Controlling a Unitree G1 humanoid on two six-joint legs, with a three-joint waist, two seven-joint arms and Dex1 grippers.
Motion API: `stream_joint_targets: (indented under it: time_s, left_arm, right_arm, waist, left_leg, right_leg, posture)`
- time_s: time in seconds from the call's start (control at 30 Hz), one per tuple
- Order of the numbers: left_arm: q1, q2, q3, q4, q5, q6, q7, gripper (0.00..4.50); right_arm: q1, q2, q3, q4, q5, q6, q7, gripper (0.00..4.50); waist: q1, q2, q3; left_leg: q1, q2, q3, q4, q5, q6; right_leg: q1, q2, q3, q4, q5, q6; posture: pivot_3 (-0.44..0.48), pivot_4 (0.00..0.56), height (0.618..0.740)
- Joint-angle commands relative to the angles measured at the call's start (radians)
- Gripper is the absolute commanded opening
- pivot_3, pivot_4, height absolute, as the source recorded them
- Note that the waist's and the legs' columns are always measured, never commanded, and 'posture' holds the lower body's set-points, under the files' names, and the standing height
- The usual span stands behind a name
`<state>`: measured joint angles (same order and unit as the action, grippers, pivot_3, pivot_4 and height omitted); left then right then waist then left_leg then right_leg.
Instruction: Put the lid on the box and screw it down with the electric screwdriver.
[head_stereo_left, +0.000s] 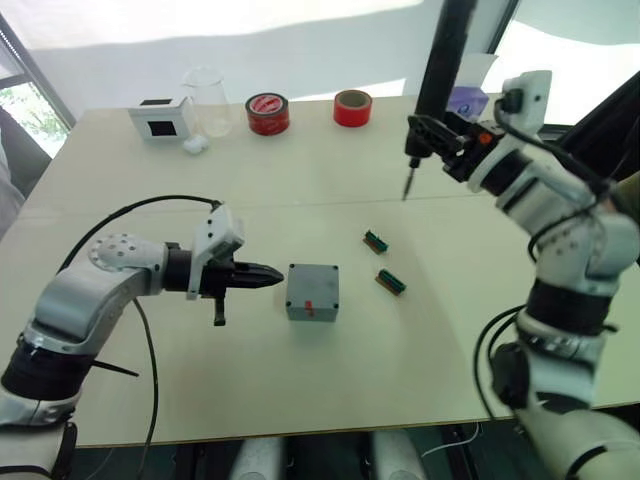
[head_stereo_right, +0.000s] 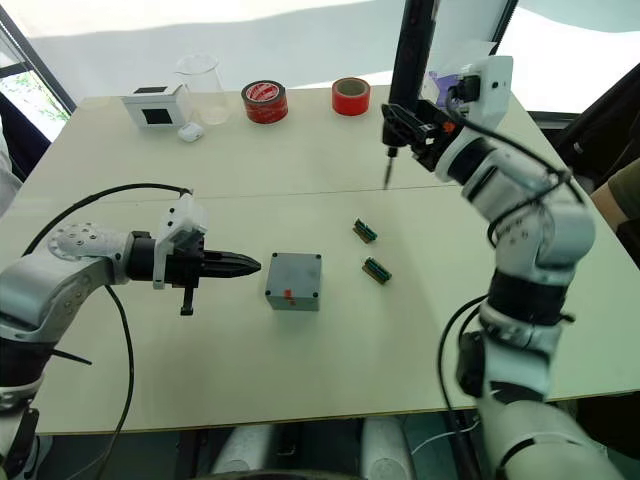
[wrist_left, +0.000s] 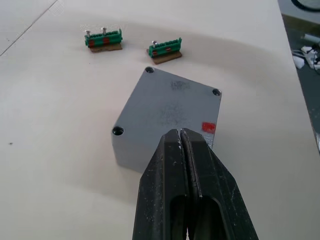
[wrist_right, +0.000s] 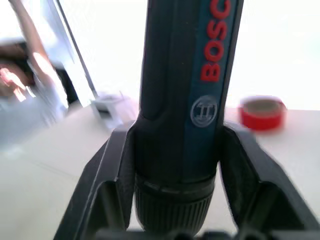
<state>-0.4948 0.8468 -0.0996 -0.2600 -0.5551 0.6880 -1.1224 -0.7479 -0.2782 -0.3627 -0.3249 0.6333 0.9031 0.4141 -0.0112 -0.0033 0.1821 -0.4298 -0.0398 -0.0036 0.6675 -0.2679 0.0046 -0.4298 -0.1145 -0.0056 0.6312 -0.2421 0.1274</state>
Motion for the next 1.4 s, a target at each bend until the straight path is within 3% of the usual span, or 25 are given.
stream_joint_targets:
  time_s: [0.03, 0.27, 0.53, 0.7, 1.4]
  left_arm:
    - [-0.048, -0.022, -0.022, 0.043, 0.036, -0.037, -0.018, 0.00]
    - [-0.102, -0.110, -0.095, 0.108, 0.108, -0.095, -0.015, 0.00]
    - [-0.094, -0.176, -0.156, 0.133, 0.194, -0.152, 0.002, 0.00]
    - [-0.064, -0.170, -0.200, 0.157, 0.277, -0.177, 0.022, 0.00]
    - [-0.039, -0.158, -0.190, 0.086, 0.252, -0.122, -0.008, 0.00]
  right_arm:
    - [0.073, 0.057, 0.053, -0.177, 0.048, -0.086, -0.023, 1.79]
    - [0.233, 0.083, 0.240, -0.198, -0.040, -0.211, -0.006, 1.79]
    - [0.275, 0.078, 0.316, -0.192, -0.066, -0.270, -0.004, 1.79]
    - [0.299, 0.078, 0.343, -0.184, -0.076, -0.290, -0.003, 1.79]
    - [0.404, 0.057, 0.422, -0.077, -0.202, -0.459, 0.020, 1.79]
  waist:
    - [0.000, 0.000, 0.000]
    - [-0.003, 0.000, -0.001]
    - [-0.005, 0.000, 0.000]
    - [-0.003, 0.000, -0.001]
    - [-0.001, 0.000, -0.001]
  left_leg:
    - [0.002, 0.000, -0.001, 0.000, 0.000, 0.001]
    - [0.004, 0.000, -0.001, 0.000, -0.003, 0.005]
    - [0.004, 0.000, 0.000, 0.000, -0.002, 0.005]
    - [0.004, 0.000, 0.000, 0.000, -0.002, 0.005]
    - [0.007, 0.000, -0.001, 0.001, -0.003, 0.005]
  right_leg:
    - [0.002, 0.000, 0.000, 0.000, 0.000, 0.000]
    - [0.003, 0.001, 0.000, 0.001, 0.000, 0.000]
    - [0.003, 0.001, 0.000, 0.001, 0.000, 0.000]
    - [0.003, 0.001, 0.000, 0.001, 0.000, 0.000]
    - [0.005, 0.001, 0.000, 0.001, 0.000, 0.000]
  posture:
    - [0.000, 0.150, 0.740]
    - [0.000, 0.150, 0.740]
    - [0.000, 0.150, 0.740]
    - [0.000, 0.150, 0.740]
    - [0.000, 0.150, 0.740]
